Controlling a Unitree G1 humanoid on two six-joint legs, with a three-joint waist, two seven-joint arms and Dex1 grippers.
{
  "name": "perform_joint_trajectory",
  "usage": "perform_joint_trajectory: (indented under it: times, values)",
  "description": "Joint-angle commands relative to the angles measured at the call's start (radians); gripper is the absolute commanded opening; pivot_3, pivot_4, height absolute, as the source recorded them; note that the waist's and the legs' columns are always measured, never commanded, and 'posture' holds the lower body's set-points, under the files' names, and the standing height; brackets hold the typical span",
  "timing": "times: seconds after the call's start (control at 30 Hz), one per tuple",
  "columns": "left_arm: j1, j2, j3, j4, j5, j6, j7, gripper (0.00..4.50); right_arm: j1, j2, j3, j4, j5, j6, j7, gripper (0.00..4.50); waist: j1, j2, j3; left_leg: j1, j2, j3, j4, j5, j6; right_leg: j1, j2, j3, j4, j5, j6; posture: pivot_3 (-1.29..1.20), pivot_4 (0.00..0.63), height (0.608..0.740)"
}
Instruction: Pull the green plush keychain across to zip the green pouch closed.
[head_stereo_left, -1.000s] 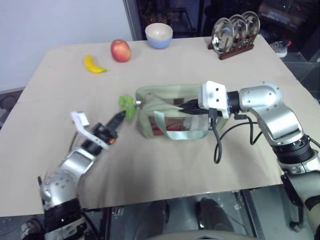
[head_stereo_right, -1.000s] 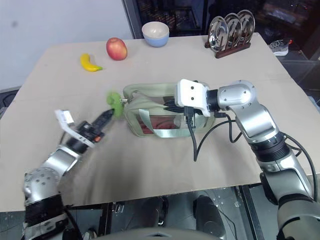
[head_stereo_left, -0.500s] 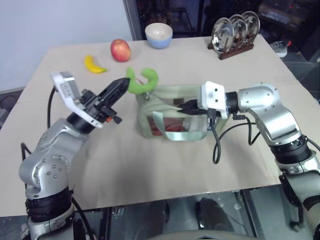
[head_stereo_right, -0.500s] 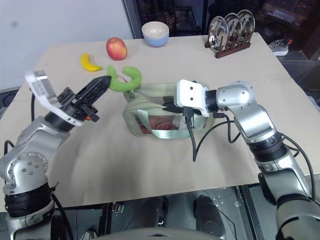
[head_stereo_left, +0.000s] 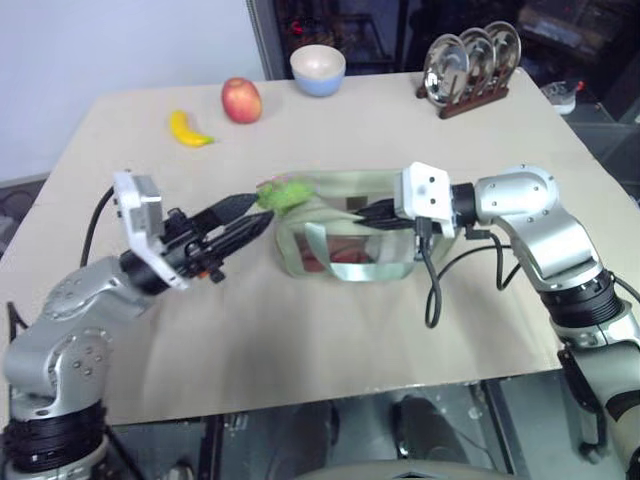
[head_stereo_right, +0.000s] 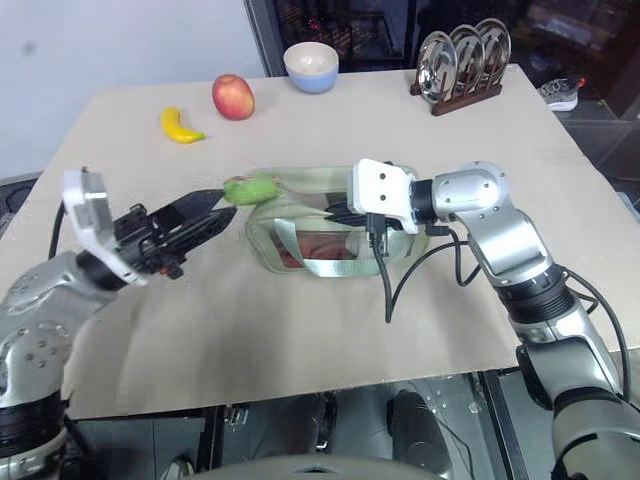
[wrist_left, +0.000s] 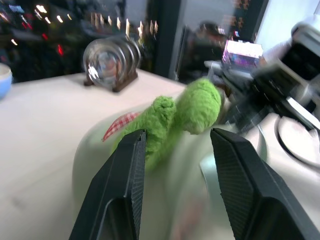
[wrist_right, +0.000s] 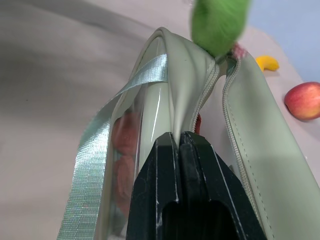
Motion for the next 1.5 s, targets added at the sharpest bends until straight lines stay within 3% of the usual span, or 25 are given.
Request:
perform_joint_trajectory:
  times: [0.03,0.3,0.43,0.6,0.83,1.47,1.5]
  values:
    - [-0.080,-0.010,-0.036,-0.055,-0.007,-0.021,0.015,2.09,-0.011,0.007,-0.005,-0.020,0.011,-0.003,-0.002,0.00,0.007,0.000,0.000,0.000,0.000,0.000,0.000,0.000,0.000,0.000,0.000,-0.001,0.000,0.000,0.000,0.00,0.150,0.740]
    - [-0.086,-0.013,-0.065,-0.069,-0.046,0.018,0.016,2.09,-0.011,0.011,-0.005,-0.018,0.011,-0.003,-0.003,0.00,-0.002,0.000,0.000,0.000,0.000,0.000,0.000,0.000,0.000,0.000,0.000,0.000,0.000,0.000,0.000,0.00,0.150,0.740]
    - [-0.069,-0.014,0.025,-0.010,-0.103,0.046,0.055,2.09,-0.008,0.011,-0.005,-0.023,0.014,0.002,-0.002,0.00,-0.001,0.000,0.000,0.000,0.000,0.000,0.000,0.000,0.000,0.000,0.000,0.000,-0.001,0.000,0.000,0.00,0.150,0.740]
    - [0.069,0.027,0.086,0.050,0.024,-0.028,-0.010,2.09,-0.002,0.007,-0.006,-0.029,0.016,0.003,0.000,0.00,-0.003,0.000,0.000,0.000,0.000,0.000,-0.002,0.000,0.000,0.000,0.000,0.001,-0.001,0.000,0.000,0.00,0.150,0.740]
    - [0.130,-0.006,0.042,0.104,0.200,-0.149,0.012,2.09,0.000,0.006,-0.003,-0.026,0.017,0.000,0.003,0.00,0.005,0.000,0.000,0.000,0.000,0.000,-0.002,0.000,0.000,0.000,-0.001,0.000,-0.002,0.000,0.000,0.00,0.150,0.740]
    - [-0.043,-0.088,-0.124,0.238,0.393,-0.236,0.066,2.09,0.006,0.000,-0.004,-0.052,0.019,0.028,-0.002,0.00,0.002,0.000,0.000,0.000,0.000,0.000,-0.002,0.000,0.000,0.000,-0.001,0.000,-0.002,0.000,0.000,0.00,0.150,0.740]
    - [-0.053,-0.096,-0.127,0.242,0.401,-0.245,0.075,1.56,0.006,0.000,-0.004,-0.053,0.019,0.029,-0.003,0.00,0.002,0.000,0.000,0.000,0.000,0.000,-0.002,0.000,0.000,0.000,-0.001,0.000,-0.002,0.000,0.000,0.00,0.150,0.740]
